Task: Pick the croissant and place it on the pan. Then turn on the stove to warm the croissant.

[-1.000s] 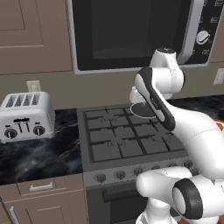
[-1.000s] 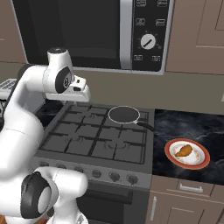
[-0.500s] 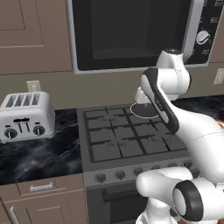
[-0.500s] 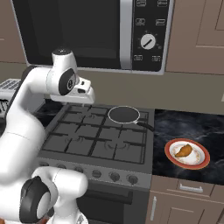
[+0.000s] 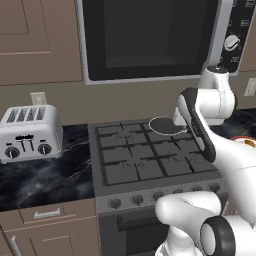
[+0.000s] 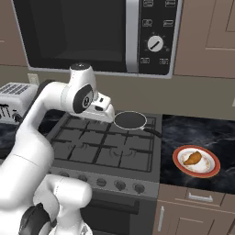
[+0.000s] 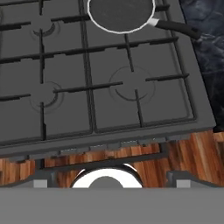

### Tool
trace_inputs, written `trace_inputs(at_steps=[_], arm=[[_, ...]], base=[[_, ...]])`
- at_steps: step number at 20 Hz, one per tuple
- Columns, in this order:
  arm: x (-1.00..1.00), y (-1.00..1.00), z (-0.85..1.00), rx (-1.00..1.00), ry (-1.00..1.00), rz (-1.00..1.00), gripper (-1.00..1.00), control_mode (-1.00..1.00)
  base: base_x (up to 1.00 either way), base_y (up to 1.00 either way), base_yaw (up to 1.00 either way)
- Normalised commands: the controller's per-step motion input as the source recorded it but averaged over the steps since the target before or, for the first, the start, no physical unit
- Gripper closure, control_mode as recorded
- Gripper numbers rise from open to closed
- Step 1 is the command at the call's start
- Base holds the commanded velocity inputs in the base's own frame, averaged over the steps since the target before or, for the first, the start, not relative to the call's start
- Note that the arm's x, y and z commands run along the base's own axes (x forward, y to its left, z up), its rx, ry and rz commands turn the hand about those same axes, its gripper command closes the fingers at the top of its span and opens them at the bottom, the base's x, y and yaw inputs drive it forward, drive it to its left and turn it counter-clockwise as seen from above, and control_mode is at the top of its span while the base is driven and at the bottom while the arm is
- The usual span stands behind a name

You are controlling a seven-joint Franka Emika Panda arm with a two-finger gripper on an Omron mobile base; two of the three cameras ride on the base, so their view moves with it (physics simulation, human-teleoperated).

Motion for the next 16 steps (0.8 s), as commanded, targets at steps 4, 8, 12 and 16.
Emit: trace_inputs(at_steps=[4, 8, 12, 16], arm=[[-0.16, -0.63, -0.25, 0.0, 0.0, -0.16, -1.0, -1.0], [-0.09, -0.64, -0.21, 0.0, 0.0, -0.12, -1.0, -1.0], [-0.03, -0.67, -0.19, 0.0, 0.0, -0.09, -1.0, -1.0], [0.0, -0.62, -0.16, 0.0, 0.0, -0.05, -1.0, -1.0]], base=[[0.0, 0.0, 0.0], [0.0, 0.0, 0.0], [0.0, 0.0, 0.0], [0.0, 0.0, 0.0]])
